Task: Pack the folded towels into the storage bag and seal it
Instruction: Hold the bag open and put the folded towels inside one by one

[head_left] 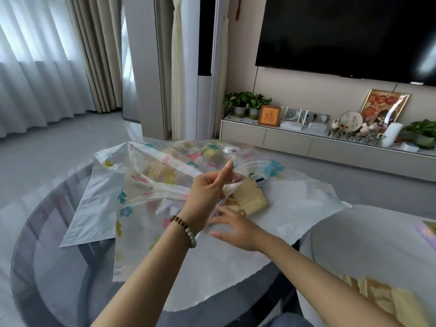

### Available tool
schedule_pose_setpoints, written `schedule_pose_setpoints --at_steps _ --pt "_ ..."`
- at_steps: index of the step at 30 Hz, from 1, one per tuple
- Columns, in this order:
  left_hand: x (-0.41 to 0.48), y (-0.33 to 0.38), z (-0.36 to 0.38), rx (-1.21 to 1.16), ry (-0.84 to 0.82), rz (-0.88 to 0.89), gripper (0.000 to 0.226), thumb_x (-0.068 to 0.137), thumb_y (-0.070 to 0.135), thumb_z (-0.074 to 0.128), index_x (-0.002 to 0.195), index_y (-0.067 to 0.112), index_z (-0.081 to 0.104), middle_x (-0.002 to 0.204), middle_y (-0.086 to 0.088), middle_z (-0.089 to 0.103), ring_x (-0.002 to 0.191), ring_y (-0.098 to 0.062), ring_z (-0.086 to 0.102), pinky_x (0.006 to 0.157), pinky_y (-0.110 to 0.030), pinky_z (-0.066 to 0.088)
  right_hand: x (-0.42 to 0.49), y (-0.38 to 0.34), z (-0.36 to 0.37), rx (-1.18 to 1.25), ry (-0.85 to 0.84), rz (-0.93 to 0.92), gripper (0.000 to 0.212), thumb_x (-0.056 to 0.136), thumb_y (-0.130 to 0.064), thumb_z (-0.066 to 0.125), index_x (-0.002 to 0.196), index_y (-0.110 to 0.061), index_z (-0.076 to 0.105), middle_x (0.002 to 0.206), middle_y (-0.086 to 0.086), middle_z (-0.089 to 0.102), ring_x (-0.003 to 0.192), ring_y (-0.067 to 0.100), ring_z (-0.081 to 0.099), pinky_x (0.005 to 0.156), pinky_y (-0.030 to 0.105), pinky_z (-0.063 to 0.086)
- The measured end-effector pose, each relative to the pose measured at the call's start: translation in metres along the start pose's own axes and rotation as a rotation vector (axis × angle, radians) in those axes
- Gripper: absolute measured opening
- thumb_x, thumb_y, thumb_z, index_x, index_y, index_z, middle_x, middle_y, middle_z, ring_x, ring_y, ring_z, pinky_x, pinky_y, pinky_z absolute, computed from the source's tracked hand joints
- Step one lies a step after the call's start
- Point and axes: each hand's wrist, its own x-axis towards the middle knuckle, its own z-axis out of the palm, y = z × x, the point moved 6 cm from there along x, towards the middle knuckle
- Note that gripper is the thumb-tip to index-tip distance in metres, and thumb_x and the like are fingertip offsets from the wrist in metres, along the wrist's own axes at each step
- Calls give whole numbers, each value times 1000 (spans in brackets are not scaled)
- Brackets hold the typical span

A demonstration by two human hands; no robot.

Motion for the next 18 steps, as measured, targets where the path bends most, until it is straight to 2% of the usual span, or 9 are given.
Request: schedule_pose_setpoints --at_steps 2,4,7,9,11,13,14,16,18 --pt "-3 -10 12 31 5 14 41 88 41 53 83 6 74 61 10 71 34 1 38 43 -13 34 -45 12 -24 81 50 49 33 87 -50 56 117 -38 63 146 -20 36 134 -6 31 111 25 28" --pt "-6 -19 28 95 1 36 38 88 41 54 80 10 75 63 13 71 37 3 45 48 -14 39 -95 34 -45 180 102 159 22 88 -42 59 108 -36 67 134 -18 53 124 -9 45 108 24 36" --pt "-9 -43 46 228 -22 52 33 87 43 54 76 20 75 69 10 73 49 5 53 57 -16 45 -175 76 -73 242 231 326 13 88 -29 63 97 -36 70 112 -15 67 108 -2 58 99 23 43" --pt "-9 -65 54 344 -35 48 34 84 51 55 73 27 76 71 -4 74 54 -4 53 60 -23 44 -226 110 -89 206 375 451 16 85 -27 67 100 -33 67 117 -12 64 114 6 56 95 14 38" --pt "-10 -82 63 426 -32 34 33 83 52 55 70 30 75 54 7 69 45 2 48 54 -21 38 -270 139 -96 214 510 594 39 76 -31 75 111 -29 59 128 -2 55 117 15 55 92 10 39" --pt "-12 -90 74 477 -27 24 32 85 48 54 72 27 74 40 23 58 41 4 48 51 -20 34 -307 171 -93 248 576 761 77 66 -43 81 131 -25 44 142 7 41 126 23 48 103 27 40" --pt "-14 -92 79 492 -32 26 33 86 47 54 73 24 75 37 24 54 42 2 48 51 -21 33 -320 180 -88 262 578 841 89 67 -43 80 140 -21 35 147 10 35 133 25 40 108 34 35" --pt "-14 -98 88 497 -36 29 35 86 46 54 77 19 76 37 20 53 48 -2 47 55 -23 36 -339 197 -78 356 606 948 95 73 -36 77 147 -13 22 152 11 28 139 26 32 110 36 30" --pt "-13 -103 95 488 -28 24 35 86 46 55 77 19 76 44 19 53 52 -3 47 58 -24 37 -348 206 -72 439 657 986 95 72 -32 78 146 -9 22 151 12 32 135 28 37 108 37 34"
